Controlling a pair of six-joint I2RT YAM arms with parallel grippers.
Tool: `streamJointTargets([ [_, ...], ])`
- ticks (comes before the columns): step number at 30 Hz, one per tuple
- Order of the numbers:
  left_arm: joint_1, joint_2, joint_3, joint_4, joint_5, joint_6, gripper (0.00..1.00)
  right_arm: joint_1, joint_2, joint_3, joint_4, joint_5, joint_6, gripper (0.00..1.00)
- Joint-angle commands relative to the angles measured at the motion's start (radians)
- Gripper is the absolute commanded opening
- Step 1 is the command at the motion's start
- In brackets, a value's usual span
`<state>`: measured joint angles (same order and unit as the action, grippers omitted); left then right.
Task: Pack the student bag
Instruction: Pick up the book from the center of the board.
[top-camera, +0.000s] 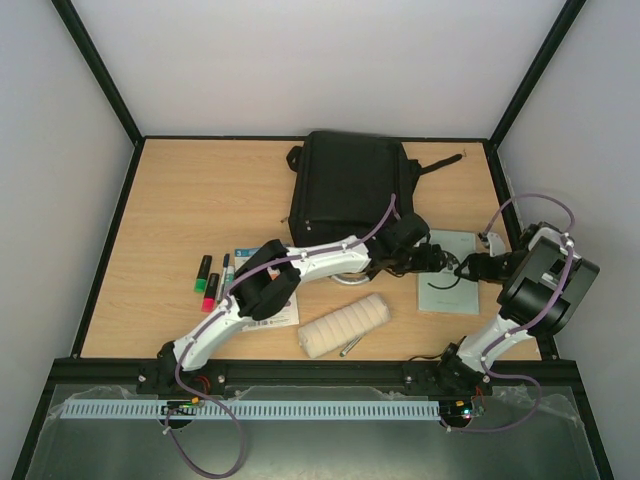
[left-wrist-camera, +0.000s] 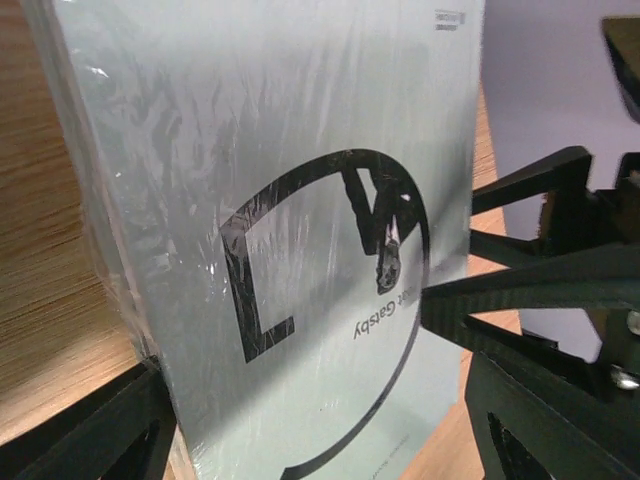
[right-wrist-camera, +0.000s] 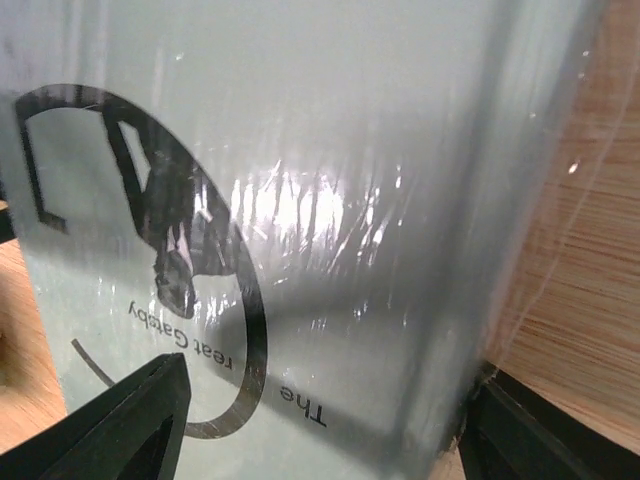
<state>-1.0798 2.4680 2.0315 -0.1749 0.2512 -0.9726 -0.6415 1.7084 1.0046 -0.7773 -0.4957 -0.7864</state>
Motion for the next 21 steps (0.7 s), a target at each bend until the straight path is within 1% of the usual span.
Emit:
streamJointTargets([
  [1,-0.062,-0.127,0.041,0.17,0.05,0.033,0.81,0.046,0.017,0.017,-0.201,-0.22,-0.03,0.71],
  [6,-0.07,-0.16,0.04,0.141,0.024,0.042,0.81,0.079,0.012,0.03,-0.202,-0.252,-0.006,0.7],
  [10,-0.071,-0.181,0.022,0.059,-0.026,0.034,0.81,0.137,0.009,0.044,-0.173,-0.259,0.046,0.7],
  [12,-0.07,-0.187,0.002,0.001,-0.072,0.025,0.82,0.173,0.013,0.053,-0.14,-0.259,0.095,0.7],
  [15,-0.067,-0.206,-0.084,-0.023,-0.116,0.004,0.83,0.23,0.043,0.078,-0.087,-0.258,0.159,0.7],
  [19,-0.06,-0.238,-0.25,0.03,-0.11,-0.056,0.85,0.275,0.102,0.115,-0.042,-0.251,0.223,0.69],
  [21,-0.06,-0.255,-0.3,0.032,-0.119,-0.082,0.87,0.284,0.125,0.121,-0.012,-0.235,0.25,0.69],
])
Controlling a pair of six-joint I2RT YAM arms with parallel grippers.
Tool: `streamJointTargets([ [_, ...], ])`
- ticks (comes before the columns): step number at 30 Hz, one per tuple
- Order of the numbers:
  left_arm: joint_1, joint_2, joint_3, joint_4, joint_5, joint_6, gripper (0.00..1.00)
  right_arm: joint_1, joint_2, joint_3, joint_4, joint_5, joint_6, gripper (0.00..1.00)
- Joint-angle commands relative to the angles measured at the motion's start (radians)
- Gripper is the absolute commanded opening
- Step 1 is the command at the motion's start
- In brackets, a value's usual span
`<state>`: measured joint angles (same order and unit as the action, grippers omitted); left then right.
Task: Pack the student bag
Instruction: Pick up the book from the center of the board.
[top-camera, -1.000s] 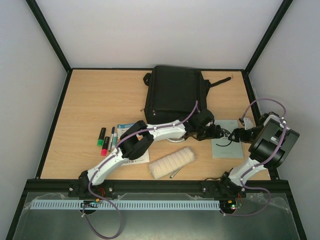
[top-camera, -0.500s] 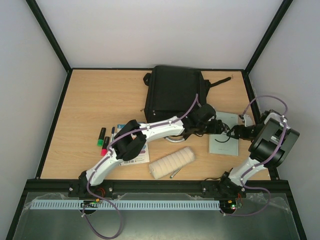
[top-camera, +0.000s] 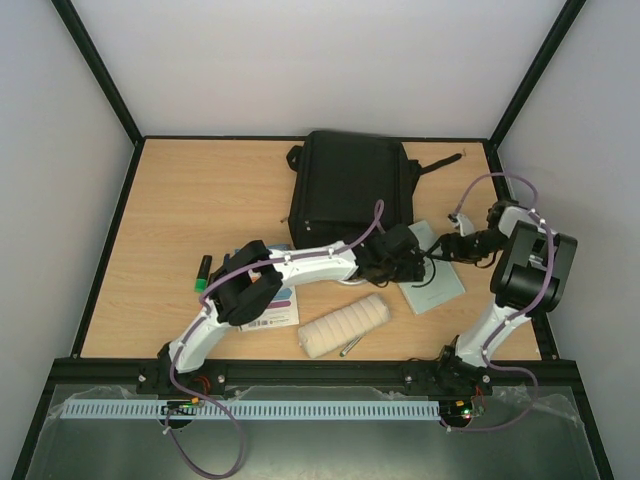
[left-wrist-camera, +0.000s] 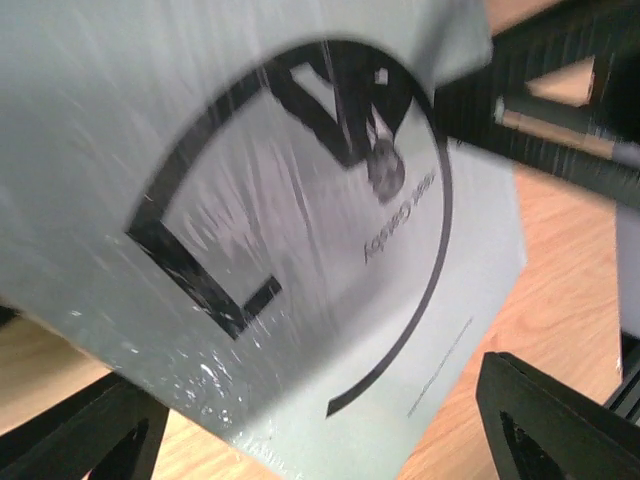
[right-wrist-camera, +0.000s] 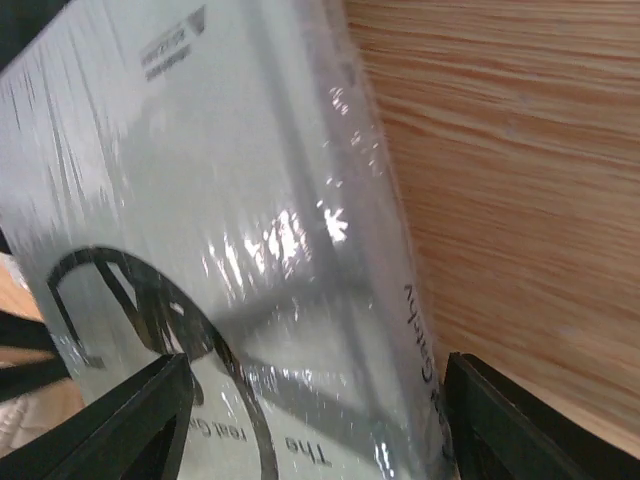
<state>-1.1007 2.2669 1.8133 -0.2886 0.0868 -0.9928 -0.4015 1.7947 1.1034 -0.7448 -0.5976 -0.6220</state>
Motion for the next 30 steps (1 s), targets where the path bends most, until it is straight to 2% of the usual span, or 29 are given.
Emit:
streamJointTargets([
  [1,-0.039,-0.061,-0.104,0.146,0.041,-0.07,0.89,0.047,0.048,0.021,-0.031,-0.124,0.096,0.69],
  [5,-0.038,-0.093,-0.184,0.161,0.024,-0.105,0.92,0.052,0.078,0.012,-0.008,-0.103,0.115,0.69],
  [12,-0.033,-0.07,-0.231,0.227,0.052,-0.187,0.92,0.053,0.084,-0.032,0.027,-0.062,0.13,0.69],
  [20,-0.024,-0.05,-0.28,0.41,0.02,-0.229,0.89,0.053,0.065,-0.051,0.028,-0.066,0.13,0.69],
  [30,-0.008,-0.104,-0.411,0.74,0.004,-0.264,0.62,0.053,0.044,-0.09,0.037,-0.086,0.132,0.7],
])
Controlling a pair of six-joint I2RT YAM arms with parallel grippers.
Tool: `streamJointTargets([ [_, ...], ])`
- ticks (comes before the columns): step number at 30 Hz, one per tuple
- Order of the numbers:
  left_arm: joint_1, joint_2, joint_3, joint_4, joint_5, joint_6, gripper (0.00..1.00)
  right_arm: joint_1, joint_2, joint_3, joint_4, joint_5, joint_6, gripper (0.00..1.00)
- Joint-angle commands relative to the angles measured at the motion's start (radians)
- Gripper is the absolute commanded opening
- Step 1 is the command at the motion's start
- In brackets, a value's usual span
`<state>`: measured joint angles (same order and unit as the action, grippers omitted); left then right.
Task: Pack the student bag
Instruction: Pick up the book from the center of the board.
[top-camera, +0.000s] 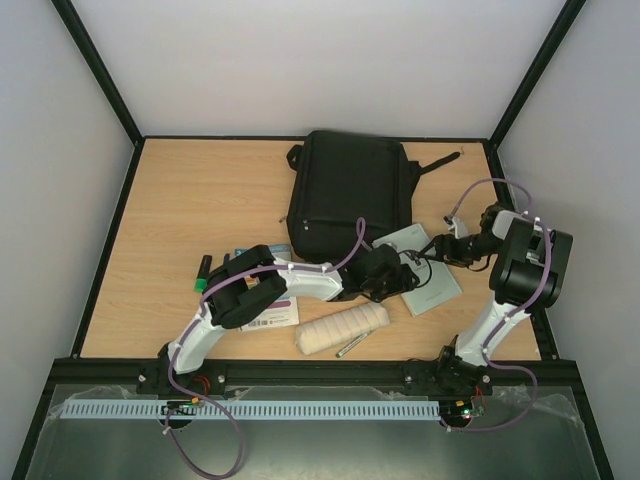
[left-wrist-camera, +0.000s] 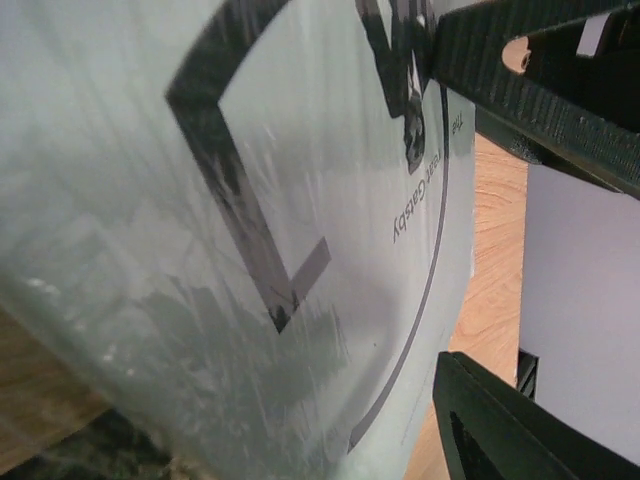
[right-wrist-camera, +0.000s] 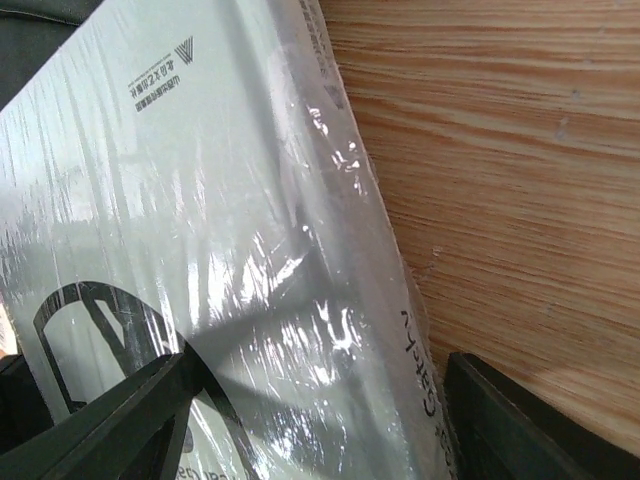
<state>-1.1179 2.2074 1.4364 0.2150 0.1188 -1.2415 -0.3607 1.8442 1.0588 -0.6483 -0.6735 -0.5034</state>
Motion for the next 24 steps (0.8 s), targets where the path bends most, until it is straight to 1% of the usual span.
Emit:
streamJointTargets([
  [1,0.01,-0.051,-0.041,0.25,-0.033,-0.018,0.6,0.012,-0.009,-0.048,-0.06,-0.011,0.013,0.7],
  [7,0.013,-0.07,-0.065,0.301,-0.042,-0.031,0.45,0.012,-0.033,-0.062,-0.065,-0.008,0.007,0.72],
  [9,0.02,-0.069,-0.076,0.319,-0.041,-0.054,0.43,0.012,-0.041,-0.072,-0.063,-0.006,0.005,0.72],
  [11,0.021,-0.073,-0.089,0.34,-0.036,-0.065,0.38,0.012,-0.048,-0.082,-0.063,-0.006,0.001,0.72],
  [13,0.021,-0.078,-0.093,0.341,-0.04,-0.066,0.36,0.013,-0.056,-0.096,-0.057,-0.007,0.001,0.72],
  [15,0.025,-0.082,-0.101,0.338,-0.05,-0.077,0.3,0.012,-0.063,-0.106,-0.05,-0.007,0.002,0.72],
  [17,0.028,-0.088,-0.124,0.37,-0.055,-0.086,0.22,0.012,-0.067,-0.112,-0.047,-0.008,0.002,0.72],
  [20,0.028,-0.097,-0.132,0.388,-0.057,-0.072,0.18,0.012,-0.079,-0.121,-0.049,-0.009,0.002,0.72],
  [22,0.029,-0.109,-0.135,0.399,-0.052,-0.059,0.12,0.012,-0.095,-0.122,-0.053,-0.01,0.001,0.74],
  [24,0.03,-0.124,-0.138,0.4,-0.046,-0.05,0.03,0.012,-0.119,-0.119,-0.055,-0.004,0.013,0.75],
])
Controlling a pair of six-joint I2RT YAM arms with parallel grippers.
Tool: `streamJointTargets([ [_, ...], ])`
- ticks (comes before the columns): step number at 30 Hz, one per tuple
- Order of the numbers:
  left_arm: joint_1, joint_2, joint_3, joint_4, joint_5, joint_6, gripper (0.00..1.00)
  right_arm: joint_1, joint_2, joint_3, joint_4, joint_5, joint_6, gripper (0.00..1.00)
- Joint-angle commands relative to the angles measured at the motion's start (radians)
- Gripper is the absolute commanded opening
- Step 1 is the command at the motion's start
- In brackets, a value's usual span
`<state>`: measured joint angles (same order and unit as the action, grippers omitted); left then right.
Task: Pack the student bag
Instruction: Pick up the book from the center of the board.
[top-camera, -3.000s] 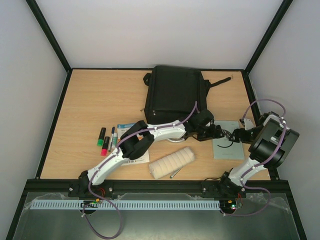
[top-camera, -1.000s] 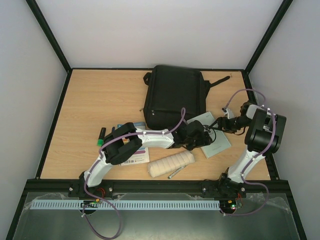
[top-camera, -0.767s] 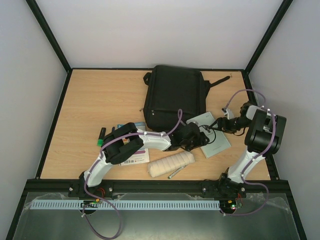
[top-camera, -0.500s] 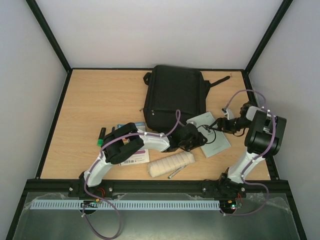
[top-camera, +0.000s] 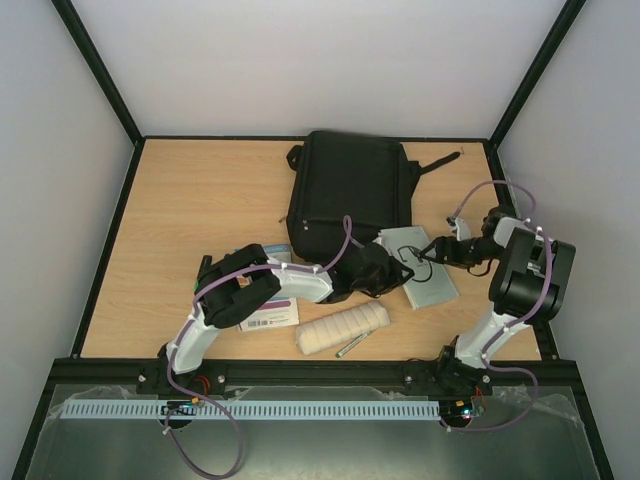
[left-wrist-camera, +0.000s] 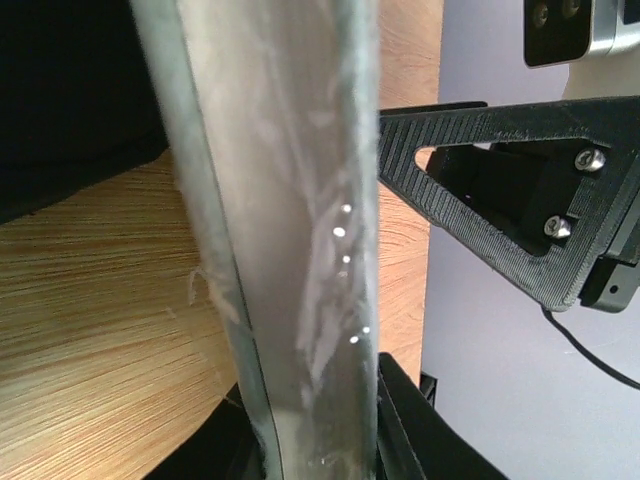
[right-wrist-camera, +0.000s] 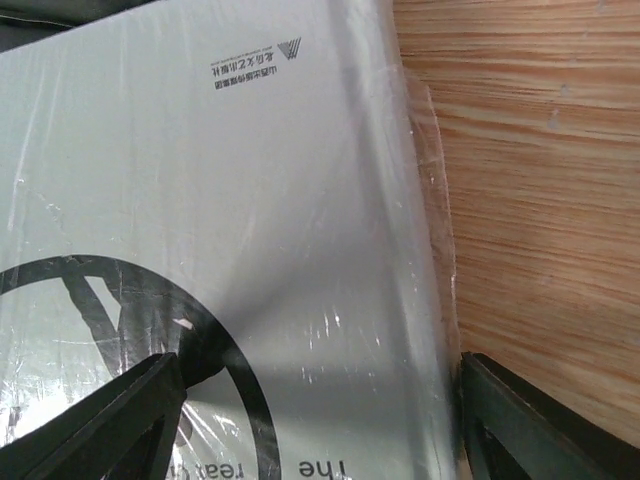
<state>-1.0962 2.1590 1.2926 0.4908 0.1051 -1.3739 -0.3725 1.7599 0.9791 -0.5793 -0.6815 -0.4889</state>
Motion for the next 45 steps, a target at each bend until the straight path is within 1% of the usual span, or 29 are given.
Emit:
streamJointTargets([
  [1,0.01,-0.085,0.01,0.102,-0.034,0.089,0.02,0.023,-0.049,-0.033,-0.13,0.006,0.003,0.76],
  [5,0.021,-0.126,0.016,0.076,-0.012,0.142,0.02,0.01,-0.143,0.017,-0.191,-0.024,0.013,0.79],
  [10,0.045,-0.191,0.008,0.088,0.101,0.221,0.02,-0.018,-0.275,0.112,-0.276,-0.06,0.02,0.86],
  [13,0.055,-0.253,-0.003,-0.002,0.145,0.303,0.02,-0.028,-0.345,0.152,-0.325,-0.085,0.023,0.89],
  [17,0.068,-0.372,-0.079,-0.066,0.182,0.431,0.02,-0.031,-0.41,0.162,-0.373,-0.115,0.007,0.91],
  [20,0.094,-0.469,-0.152,-0.116,0.191,0.499,0.02,-0.031,-0.452,0.143,-0.395,-0.167,-0.01,0.92],
  [24,0.145,-0.595,-0.281,-0.098,0.233,0.548,0.02,-0.025,-0.492,0.126,-0.426,-0.27,-0.093,0.94],
  [27,0.203,-0.669,-0.349,-0.05,0.322,0.575,0.02,0.006,-0.491,0.134,-0.421,-0.289,-0.073,0.94],
  [31,0.263,-0.752,-0.417,0.041,0.402,0.592,0.02,0.083,-0.458,0.141,-0.429,-0.357,-0.056,0.9],
  [34,0.297,-0.779,-0.438,0.092,0.441,0.594,0.02,0.113,-0.43,0.141,-0.417,-0.412,-0.046,0.88],
  [37,0.31,-0.772,-0.426,0.132,0.494,0.581,0.02,0.124,-0.388,0.142,-0.419,-0.484,-0.046,0.89],
  [40,0.315,-0.748,-0.415,0.2,0.538,0.544,0.02,0.128,-0.338,0.156,-0.481,-0.546,-0.112,0.89],
  [44,0.317,-0.709,-0.402,0.283,0.573,0.488,0.02,0.13,-0.284,0.163,-0.656,-0.653,-0.286,0.89],
  [45,0.318,-0.699,-0.401,0.305,0.578,0.477,0.02,0.131,-0.277,0.16,-0.676,-0.669,-0.314,0.89],
])
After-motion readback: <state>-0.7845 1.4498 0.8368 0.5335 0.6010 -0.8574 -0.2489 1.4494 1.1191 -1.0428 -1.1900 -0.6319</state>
